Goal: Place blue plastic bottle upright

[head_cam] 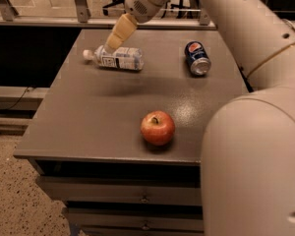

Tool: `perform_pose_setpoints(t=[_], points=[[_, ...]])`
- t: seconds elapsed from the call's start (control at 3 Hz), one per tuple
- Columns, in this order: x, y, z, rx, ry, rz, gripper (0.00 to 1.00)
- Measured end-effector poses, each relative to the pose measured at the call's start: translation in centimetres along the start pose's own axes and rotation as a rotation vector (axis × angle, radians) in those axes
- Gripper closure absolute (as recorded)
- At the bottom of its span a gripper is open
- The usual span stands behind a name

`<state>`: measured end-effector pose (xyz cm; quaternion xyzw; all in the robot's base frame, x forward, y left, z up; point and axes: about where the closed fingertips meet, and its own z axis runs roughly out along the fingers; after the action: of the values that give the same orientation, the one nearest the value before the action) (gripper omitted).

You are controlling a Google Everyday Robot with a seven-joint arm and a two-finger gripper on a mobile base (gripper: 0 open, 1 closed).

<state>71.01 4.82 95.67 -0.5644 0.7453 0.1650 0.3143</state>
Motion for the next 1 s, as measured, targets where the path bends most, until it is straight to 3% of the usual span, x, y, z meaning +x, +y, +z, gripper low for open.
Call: perform_pose_setpoints(t=[0.67, 1.0], points=[[-0.8, -1.6, 6.3, 0.031, 0.163, 0.073, 0.0], [-0.8, -1.6, 9.4, 0.019, 0.251, 0.052, 0.0]])
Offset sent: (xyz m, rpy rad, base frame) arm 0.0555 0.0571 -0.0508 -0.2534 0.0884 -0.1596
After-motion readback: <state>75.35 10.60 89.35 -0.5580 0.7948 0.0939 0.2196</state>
